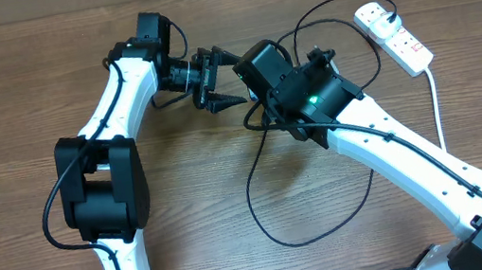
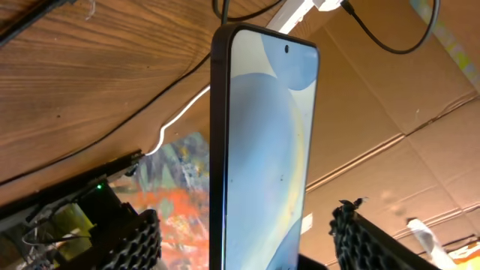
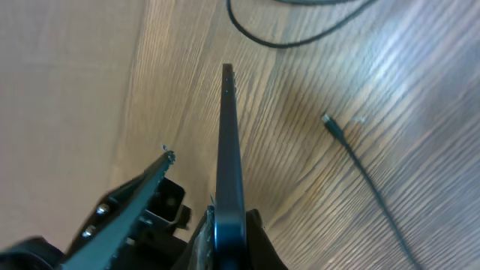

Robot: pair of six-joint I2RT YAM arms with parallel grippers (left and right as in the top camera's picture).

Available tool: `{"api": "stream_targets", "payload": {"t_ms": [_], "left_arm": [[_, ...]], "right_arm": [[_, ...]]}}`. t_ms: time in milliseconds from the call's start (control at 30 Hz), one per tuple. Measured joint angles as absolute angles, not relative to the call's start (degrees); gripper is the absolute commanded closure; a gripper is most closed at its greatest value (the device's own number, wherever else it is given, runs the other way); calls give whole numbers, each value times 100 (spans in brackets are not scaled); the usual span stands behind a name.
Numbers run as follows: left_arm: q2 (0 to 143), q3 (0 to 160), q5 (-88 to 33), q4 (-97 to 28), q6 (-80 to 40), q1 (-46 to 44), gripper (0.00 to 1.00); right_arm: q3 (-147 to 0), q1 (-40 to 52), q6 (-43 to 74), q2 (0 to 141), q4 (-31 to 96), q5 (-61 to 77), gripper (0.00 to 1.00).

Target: Plug charger to phone and switch on socket

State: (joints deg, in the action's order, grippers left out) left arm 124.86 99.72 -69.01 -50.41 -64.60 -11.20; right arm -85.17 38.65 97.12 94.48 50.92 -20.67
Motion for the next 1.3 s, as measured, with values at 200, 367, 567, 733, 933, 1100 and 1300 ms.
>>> {"api": "stream_targets", "payload": {"t_ms": [200, 367, 567, 733, 933, 1100, 1300], "left_arm": [[12486, 9977, -6882, -5011, -6700, -1120, 48], [12486, 9979, -6871, -5013, -6759, -1120, 58], [12486, 9981, -6871, -5013, -6783, -1120, 66], [12486, 9981, -6869, -5015, -6823, -1120, 72], [12486, 9981, -6851, -5024, -6877, -1120, 84], [12486, 9981, -6827, -5035, -6869, -1120, 95], [12486, 9981, -6799, -5030, -6871, -1120, 96]], "right_arm": [[-8517, 3868, 10272, 9448, 4880, -1723, 96], [-8517, 3865, 10637, 9448, 4766, -1525, 96], [-8517, 3865, 11017, 9448, 4775, -1435, 96], [-8517, 3865, 11456, 9448, 4786, -1317, 95], [-8517, 3865, 11585, 9448, 4775, -1291, 95], [-8517, 3850, 11587, 9448, 4737, -1310, 92], [-8517, 3852, 11587, 9448, 4711, -1221, 39]]}}
